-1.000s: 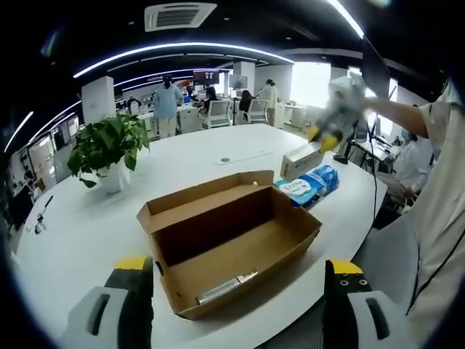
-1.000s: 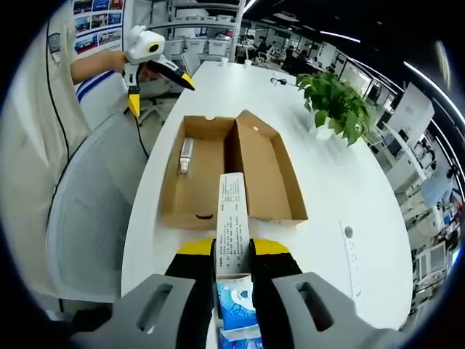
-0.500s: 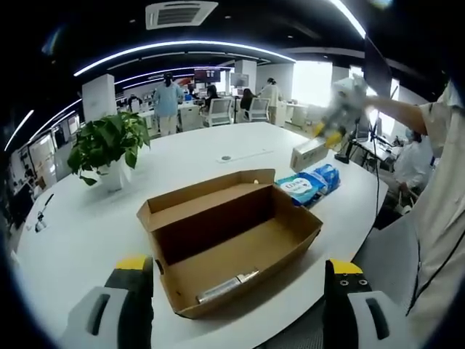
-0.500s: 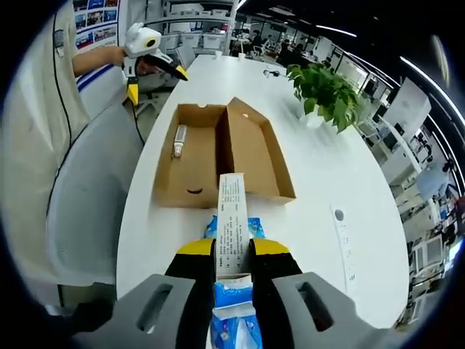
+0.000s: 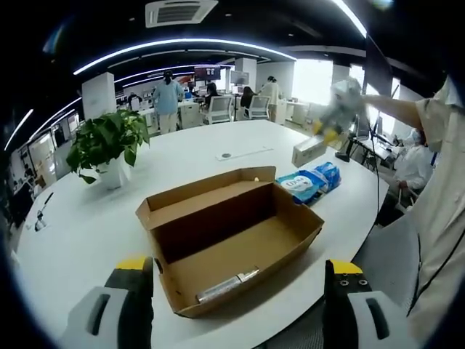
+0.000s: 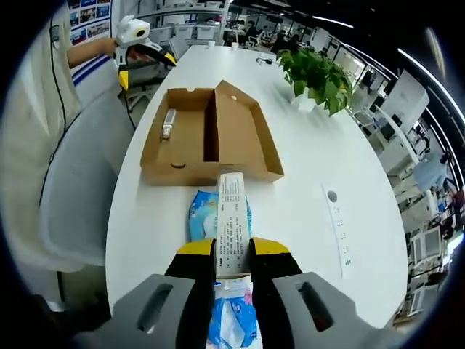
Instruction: Operate the shoe box by opening the lid, removing the specified soft item, and placing it in the target area until the item is outside and the box remains undamaged.
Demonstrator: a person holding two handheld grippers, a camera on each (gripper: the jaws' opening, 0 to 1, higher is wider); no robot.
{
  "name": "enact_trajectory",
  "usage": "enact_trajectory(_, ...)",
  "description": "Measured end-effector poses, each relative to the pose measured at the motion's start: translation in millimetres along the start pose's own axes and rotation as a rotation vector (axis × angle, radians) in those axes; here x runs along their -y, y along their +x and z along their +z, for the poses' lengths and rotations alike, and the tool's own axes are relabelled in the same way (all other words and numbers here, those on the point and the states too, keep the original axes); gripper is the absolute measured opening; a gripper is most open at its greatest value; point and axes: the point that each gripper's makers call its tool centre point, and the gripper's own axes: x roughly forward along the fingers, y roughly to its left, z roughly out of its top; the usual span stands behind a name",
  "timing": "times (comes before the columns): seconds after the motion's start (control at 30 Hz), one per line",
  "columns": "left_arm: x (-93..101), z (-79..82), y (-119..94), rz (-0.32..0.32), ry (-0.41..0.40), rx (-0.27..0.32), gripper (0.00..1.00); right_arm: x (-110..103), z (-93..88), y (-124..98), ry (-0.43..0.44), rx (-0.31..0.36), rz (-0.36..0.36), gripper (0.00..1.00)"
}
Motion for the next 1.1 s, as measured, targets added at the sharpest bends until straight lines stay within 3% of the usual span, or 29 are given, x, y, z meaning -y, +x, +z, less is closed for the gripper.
enact_trajectory(0.7, -0.8, -1.6, 14, -0.007, 0.006, -0.043, 1.0, 44, -68.9, 12, 0.07, -0.08, -0.035, 0.15)
enact_trajectory(1.1, -7.5, -5.0, 16, -0.008, 0.015, -0.065, 1.0, 45, -103.2, 27, 0.086, -0.158, -0.018, 0.15)
